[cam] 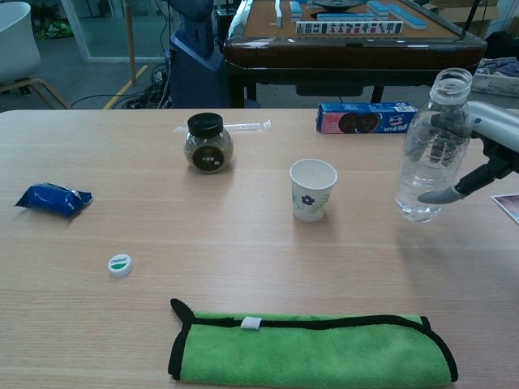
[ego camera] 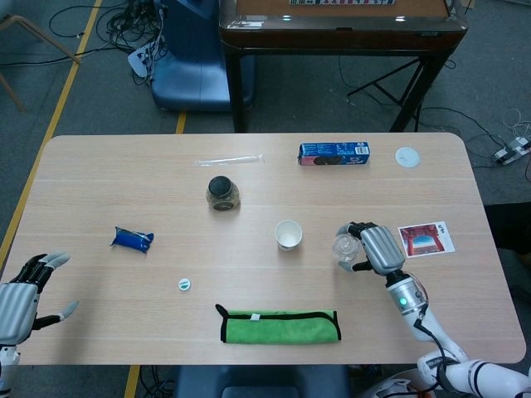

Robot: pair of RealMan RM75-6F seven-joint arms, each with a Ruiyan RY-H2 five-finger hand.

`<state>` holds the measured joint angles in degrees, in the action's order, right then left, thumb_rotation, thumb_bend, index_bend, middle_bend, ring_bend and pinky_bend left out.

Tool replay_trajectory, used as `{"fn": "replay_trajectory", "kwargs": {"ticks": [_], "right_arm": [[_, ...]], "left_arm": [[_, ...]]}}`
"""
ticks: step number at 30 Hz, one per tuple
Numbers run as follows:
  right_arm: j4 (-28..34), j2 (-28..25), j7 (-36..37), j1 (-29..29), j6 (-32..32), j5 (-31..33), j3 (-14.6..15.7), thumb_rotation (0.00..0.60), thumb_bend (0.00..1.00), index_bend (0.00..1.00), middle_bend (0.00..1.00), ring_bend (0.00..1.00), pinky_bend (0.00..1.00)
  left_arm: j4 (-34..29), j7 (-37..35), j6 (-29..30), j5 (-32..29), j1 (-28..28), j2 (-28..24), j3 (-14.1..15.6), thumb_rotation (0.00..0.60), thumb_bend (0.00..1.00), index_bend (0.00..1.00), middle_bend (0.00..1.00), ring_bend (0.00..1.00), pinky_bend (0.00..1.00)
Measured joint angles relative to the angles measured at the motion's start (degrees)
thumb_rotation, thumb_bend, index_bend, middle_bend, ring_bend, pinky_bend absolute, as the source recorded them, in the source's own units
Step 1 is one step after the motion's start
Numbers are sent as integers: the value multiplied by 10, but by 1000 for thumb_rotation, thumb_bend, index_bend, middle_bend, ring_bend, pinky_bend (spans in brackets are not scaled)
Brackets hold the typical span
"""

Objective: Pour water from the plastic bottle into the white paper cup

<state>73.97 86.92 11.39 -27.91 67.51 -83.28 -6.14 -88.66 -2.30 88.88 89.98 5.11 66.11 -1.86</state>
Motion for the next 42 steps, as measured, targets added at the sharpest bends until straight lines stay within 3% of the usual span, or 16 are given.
{"fn": "replay_trajectory", "kwargs": {"ticks": [6,14,24,42], "right_arm": [[29,-36,-67,-4,-30,61,-28,600,227,612,604,445,456],[19,-49,-133,-19,-69,128,-55,600,227,612,604,445,456],[-7,-33,-217,-58,-116,178,-69,600,226,611,604,446,456],[-1,3,-407,-131,-143,286,-84,600,231,612,605,445,456]], "left_arm": [[-1,0,0,-1,0,0,0,600,134,224,213,155,484],[-2,3,0,0,0,0,0,600,134,224,213,156,484],[-8,0,7,2,-3,-6,-2,600,134,224,213,155,484],[-9,10,14,1,-6,-7,-5,600,134,224,213,156,484]]}}
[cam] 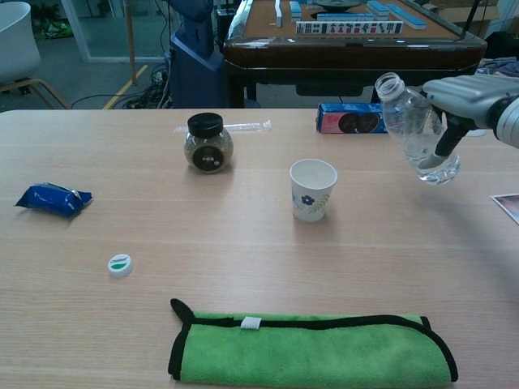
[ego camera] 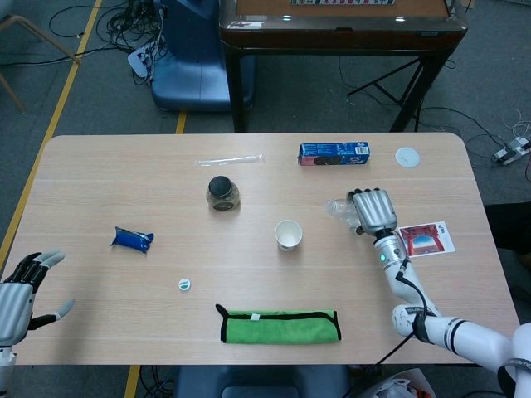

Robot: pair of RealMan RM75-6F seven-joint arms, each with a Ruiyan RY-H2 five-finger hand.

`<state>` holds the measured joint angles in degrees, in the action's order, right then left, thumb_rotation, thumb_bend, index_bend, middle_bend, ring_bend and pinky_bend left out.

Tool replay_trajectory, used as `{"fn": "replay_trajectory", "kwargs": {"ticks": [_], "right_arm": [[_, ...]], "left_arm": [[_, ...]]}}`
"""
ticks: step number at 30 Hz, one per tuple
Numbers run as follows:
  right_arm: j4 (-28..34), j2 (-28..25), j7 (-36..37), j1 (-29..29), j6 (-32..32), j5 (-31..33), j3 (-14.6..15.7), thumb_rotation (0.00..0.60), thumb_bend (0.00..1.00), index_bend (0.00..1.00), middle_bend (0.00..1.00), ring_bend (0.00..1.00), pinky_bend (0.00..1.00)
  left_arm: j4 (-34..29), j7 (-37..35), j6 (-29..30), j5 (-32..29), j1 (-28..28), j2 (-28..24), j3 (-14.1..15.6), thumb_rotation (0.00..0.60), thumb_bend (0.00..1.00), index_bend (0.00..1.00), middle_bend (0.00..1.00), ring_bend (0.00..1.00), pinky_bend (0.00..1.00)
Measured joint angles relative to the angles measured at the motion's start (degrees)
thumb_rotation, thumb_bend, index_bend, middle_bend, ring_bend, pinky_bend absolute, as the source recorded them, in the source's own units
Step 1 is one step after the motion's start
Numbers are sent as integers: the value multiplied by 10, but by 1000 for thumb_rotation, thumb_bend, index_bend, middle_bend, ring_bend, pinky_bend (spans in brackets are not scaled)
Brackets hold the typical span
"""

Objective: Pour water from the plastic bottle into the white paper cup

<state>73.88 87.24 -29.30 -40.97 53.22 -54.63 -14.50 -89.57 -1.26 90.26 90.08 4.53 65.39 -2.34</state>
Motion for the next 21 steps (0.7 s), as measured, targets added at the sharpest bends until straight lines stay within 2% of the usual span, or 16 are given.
{"fn": "replay_trajectory", "kwargs": {"ticks": [11,21], "right_arm": [[19,8,-125,-46,3,74,4,600,238,612,604,445,456],[69,3,-244,-88,34,144,21,600,254,613,605,445,456]], "left_arm": [[-4,3,-4,-4,-1,-4,1,600,133,238,227,156,484],[-6,3,-5,-7,-2,-7,0,600,134,244,235,155,484]]}}
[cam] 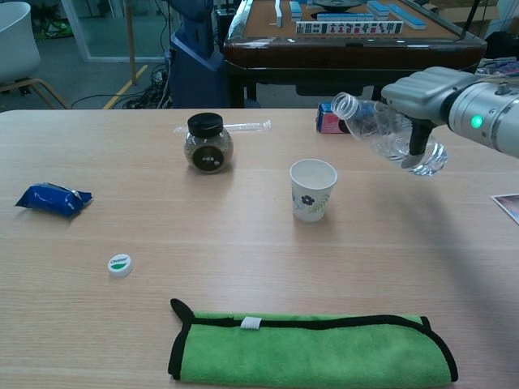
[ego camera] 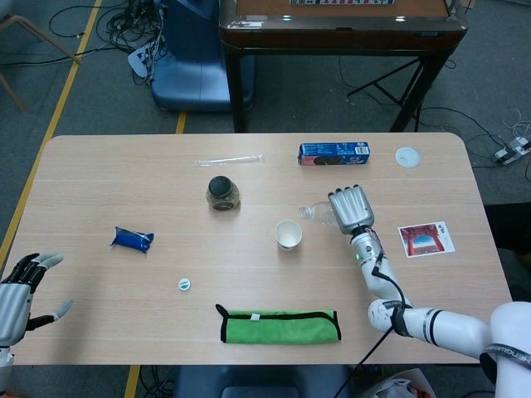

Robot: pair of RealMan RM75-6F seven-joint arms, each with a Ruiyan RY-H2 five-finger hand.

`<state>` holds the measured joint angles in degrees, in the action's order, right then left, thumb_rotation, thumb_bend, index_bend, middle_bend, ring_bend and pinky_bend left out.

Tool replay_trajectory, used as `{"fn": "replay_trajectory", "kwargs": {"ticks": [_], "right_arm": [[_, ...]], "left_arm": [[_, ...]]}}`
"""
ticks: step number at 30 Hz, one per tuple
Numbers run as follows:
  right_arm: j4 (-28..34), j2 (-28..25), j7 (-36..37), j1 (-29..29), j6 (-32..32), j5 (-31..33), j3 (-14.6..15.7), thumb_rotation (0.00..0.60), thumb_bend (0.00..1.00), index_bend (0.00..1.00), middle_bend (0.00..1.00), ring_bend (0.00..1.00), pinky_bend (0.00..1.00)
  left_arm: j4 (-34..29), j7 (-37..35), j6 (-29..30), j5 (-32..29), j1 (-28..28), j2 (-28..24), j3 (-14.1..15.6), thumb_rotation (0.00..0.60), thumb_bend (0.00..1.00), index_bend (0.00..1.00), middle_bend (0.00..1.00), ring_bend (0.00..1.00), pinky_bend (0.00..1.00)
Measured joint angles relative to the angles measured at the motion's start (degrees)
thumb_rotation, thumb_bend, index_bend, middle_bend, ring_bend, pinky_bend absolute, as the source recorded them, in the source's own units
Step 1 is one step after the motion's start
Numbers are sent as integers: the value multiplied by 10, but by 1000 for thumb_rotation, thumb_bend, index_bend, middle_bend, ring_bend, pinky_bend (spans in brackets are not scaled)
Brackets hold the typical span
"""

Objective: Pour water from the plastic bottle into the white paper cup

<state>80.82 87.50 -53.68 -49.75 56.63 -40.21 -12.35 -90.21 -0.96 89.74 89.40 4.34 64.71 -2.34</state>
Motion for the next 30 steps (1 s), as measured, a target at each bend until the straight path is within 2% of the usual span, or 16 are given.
{"fn": "replay_trajectory", "kwargs": {"ticks": [10,30], "right_arm": [[7,1,-54,-28,16,38,21,600,261,615,604,445,456],[-32,34,-141,-67,50,67,54,600,272,617,607,446,457]], "left_arm": [[-3,-3,0,-5,-1,-4,-3,600,134,249,240,156,484],[-5,-8,0,-9,-2,-9,-5,600,133,249,240,155,484]]}}
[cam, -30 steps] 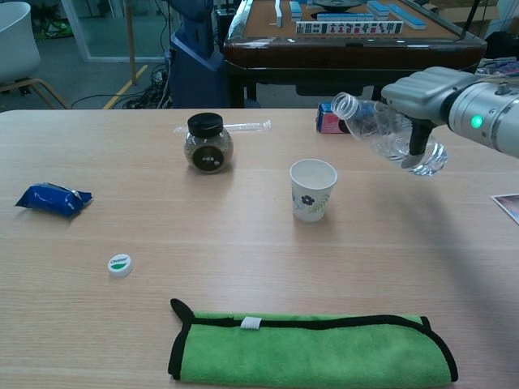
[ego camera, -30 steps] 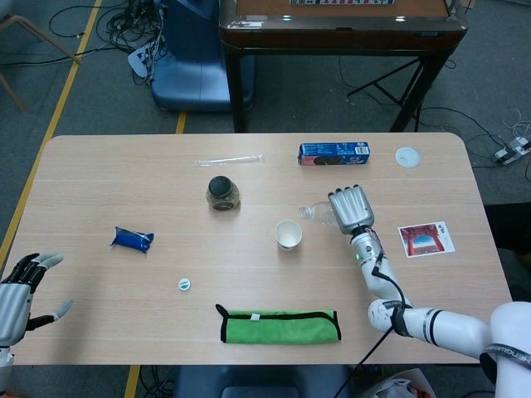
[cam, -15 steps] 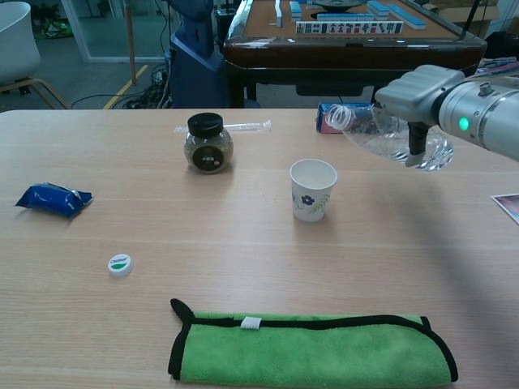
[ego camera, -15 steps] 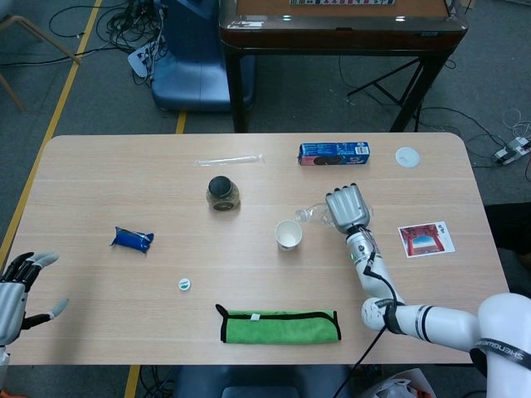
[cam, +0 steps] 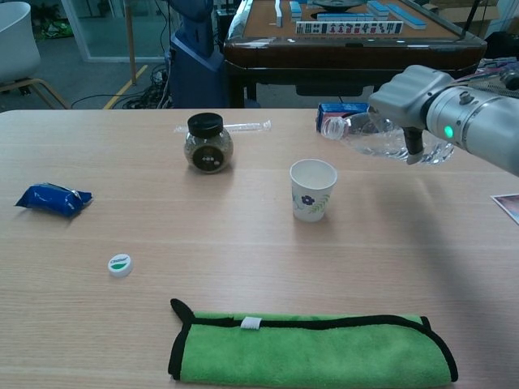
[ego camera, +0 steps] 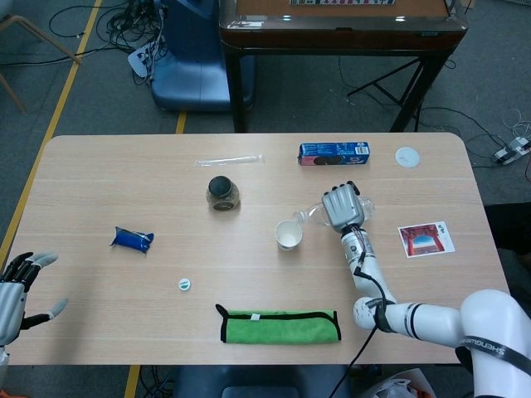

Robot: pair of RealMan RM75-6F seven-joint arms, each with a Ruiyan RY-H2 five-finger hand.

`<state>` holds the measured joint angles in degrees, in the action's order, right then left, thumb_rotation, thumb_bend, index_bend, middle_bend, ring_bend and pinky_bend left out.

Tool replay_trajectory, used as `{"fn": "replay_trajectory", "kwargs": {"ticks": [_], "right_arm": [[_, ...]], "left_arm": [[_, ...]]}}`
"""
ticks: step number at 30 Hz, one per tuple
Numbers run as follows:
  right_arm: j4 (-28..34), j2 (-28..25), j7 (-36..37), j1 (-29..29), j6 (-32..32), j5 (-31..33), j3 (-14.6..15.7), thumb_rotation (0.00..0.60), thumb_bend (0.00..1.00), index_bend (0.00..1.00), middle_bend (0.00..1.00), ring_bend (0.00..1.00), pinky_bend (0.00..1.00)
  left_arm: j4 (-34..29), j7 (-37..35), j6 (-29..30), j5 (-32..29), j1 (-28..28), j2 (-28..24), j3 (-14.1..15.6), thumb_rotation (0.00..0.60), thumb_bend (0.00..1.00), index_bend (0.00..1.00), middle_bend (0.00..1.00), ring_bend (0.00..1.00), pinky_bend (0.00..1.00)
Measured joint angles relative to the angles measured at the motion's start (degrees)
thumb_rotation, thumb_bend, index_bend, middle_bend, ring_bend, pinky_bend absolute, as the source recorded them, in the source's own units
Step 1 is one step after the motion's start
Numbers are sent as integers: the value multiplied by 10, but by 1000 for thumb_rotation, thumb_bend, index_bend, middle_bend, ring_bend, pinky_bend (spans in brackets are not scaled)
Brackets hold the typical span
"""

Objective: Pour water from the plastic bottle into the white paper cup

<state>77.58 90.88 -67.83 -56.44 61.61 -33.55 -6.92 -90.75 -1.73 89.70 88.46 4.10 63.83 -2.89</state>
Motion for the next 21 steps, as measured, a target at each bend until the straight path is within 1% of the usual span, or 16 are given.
{"fn": "replay_trajectory", "kwargs": {"ticks": [7,15,21], "right_arm": [[-10,10,-21,-3,5,6,10,600,274,617,606,445,457],[-20,21,-46,-7,7,27,16,600,278,617,606,445,457],[-32,30,-61,-11,7,32,19,600,280,617,606,446,457]], "left_arm": [[-1,2,0,1,0,0,0,600,134,249,240,155,484],[-1,4,-4,-3,0,-1,0,600,133,249,240,155,484],[-2,3,-3,-2,-1,-2,0,600,133,249,240,155,484]]}}
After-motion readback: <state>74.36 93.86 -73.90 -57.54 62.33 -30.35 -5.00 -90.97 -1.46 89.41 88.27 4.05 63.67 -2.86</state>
